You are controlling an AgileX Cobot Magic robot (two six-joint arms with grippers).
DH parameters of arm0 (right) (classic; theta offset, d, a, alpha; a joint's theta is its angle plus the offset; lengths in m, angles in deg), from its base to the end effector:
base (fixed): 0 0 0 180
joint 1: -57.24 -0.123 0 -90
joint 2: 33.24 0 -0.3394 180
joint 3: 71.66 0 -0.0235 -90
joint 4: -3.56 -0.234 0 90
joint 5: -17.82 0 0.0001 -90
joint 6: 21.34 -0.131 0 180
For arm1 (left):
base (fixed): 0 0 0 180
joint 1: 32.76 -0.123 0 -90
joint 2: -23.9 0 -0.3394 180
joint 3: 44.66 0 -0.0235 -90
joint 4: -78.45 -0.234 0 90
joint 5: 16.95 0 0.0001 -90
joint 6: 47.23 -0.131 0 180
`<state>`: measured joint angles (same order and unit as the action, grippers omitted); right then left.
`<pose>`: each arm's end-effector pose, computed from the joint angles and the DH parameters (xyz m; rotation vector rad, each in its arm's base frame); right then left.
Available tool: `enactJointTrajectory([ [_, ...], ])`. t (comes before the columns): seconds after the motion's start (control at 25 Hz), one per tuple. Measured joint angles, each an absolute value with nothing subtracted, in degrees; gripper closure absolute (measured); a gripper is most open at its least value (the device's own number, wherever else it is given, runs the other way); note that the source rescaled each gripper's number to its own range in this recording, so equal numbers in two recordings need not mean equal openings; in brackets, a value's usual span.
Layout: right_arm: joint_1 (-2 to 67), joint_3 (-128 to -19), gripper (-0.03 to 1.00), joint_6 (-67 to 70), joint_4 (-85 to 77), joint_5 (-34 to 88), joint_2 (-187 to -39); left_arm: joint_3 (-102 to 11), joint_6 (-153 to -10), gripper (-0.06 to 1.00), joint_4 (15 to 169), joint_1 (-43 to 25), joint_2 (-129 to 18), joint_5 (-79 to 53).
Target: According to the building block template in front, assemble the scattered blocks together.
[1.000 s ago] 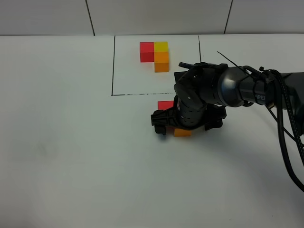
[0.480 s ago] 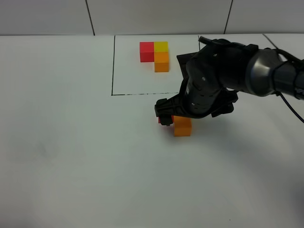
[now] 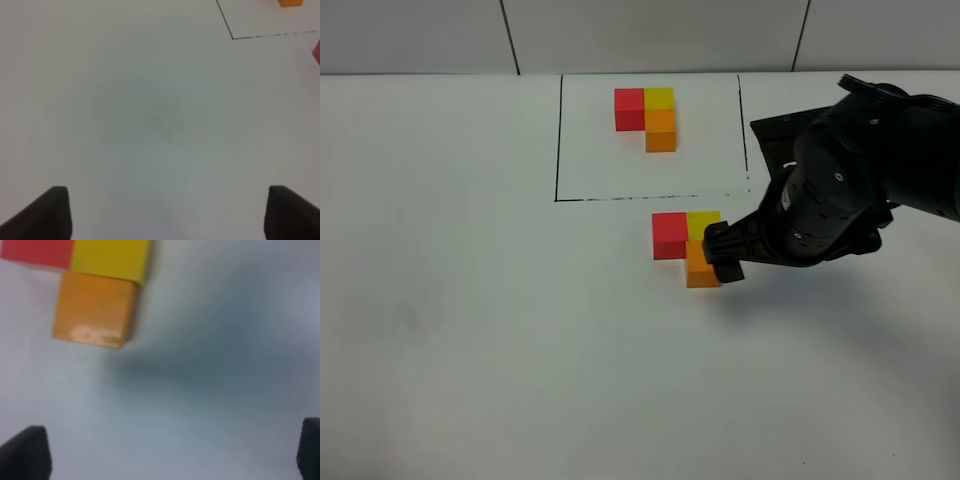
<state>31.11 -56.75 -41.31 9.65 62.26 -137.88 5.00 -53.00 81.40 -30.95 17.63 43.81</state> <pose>0.3070 0.1398 0.2309 -0.2463 2.8407 0.0452 -0.0400 -0.0046 0.2518 0.1371 2.0310 -0.0181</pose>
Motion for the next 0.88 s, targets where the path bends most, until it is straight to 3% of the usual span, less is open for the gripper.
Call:
enactJointTrajectory([
  [0.16,35.5,-53.5,-0.03,-37.9,8.8,60.1,-136.3,5.0,-53.0,0.23,81.4,-30.9,17.6,43.8],
  [0.6,58.3,-53.0,-0.03,-17.5,1.6,60.8,-134.8,5.0,-53.0,0.23,81.4,-30.9,17.6,43.8],
  [0.88,63.6,-44.6,-0.03,-14.1,1.0,59.3,-123.7,5.0,-53.0,0.23,81.4,-30.9,17.6,43.8],
])
